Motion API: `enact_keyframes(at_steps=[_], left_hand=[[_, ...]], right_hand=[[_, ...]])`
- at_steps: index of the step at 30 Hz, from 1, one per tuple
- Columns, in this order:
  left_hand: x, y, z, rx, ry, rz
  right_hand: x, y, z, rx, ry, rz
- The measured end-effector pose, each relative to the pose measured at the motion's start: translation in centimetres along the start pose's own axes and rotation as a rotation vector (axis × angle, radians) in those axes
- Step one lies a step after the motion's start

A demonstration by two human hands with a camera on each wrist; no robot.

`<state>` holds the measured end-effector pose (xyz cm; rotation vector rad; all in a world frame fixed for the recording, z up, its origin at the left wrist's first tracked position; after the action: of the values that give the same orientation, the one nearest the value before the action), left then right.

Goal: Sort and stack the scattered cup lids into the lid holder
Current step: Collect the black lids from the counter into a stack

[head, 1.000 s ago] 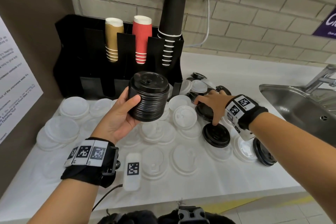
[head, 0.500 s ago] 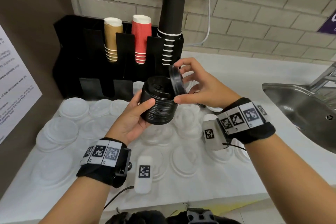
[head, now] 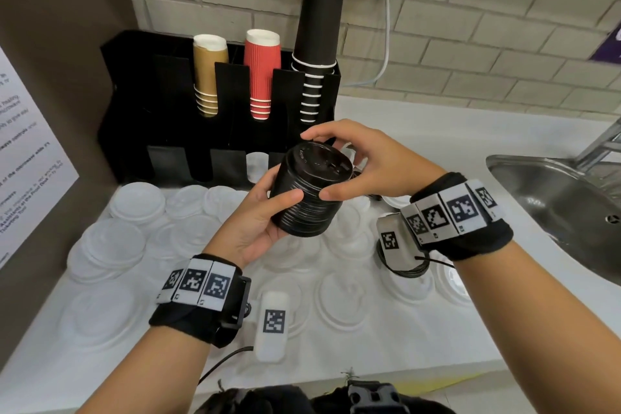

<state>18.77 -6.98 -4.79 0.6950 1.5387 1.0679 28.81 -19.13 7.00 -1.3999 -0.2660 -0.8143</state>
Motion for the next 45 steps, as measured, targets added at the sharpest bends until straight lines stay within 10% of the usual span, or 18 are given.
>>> enact_keyframes(at_steps=[10, 14, 22, 30, 38, 45], left_hand=[[-0.3, -0.1, 0.0, -0.009, 0.015, -0.052], [-0.2, -0.3, -0.1, -0.022, 0.031, -0.096], [-1.3, -0.6, -0.1, -0.046, -0.047, -0.155], [-1.8, -1.1, 0.0, -0.016, -0.035, -0.147], [-2.2, -1.5, -0.3, -0.003, -0.046, -0.173], [-2.8, -1.6, -0.4, 0.008, -0.052, -0.077]], right_hand=[[2.0, 2.2, -1.9, -0.191, 0.121, 0.038], [2.5, 6.9, -4.8, -0.582, -0.155, -0.358], [0.8, 12.2, -9.0, -0.826, -0.357, -0.596], [1.6, 13.2, -9.3, -0.743, -0.223, -0.513], [3.2, 5.2, -6.7, -0.213, 0.393, 0.241], [0.5, 1.3, -4.8, -0.048, 0.361, 0.228]])
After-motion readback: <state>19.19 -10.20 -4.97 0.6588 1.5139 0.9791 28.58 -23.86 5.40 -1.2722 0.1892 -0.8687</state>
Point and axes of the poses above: each hand's wrist, its own z-axis towards the middle knuckle, its own x-axis out of the back of the hand, y = z × x, the point moved 4 cm from there along z, towards the middle knuckle, and after that the axes turned 10 degrees about z, right-handed, at the moved point
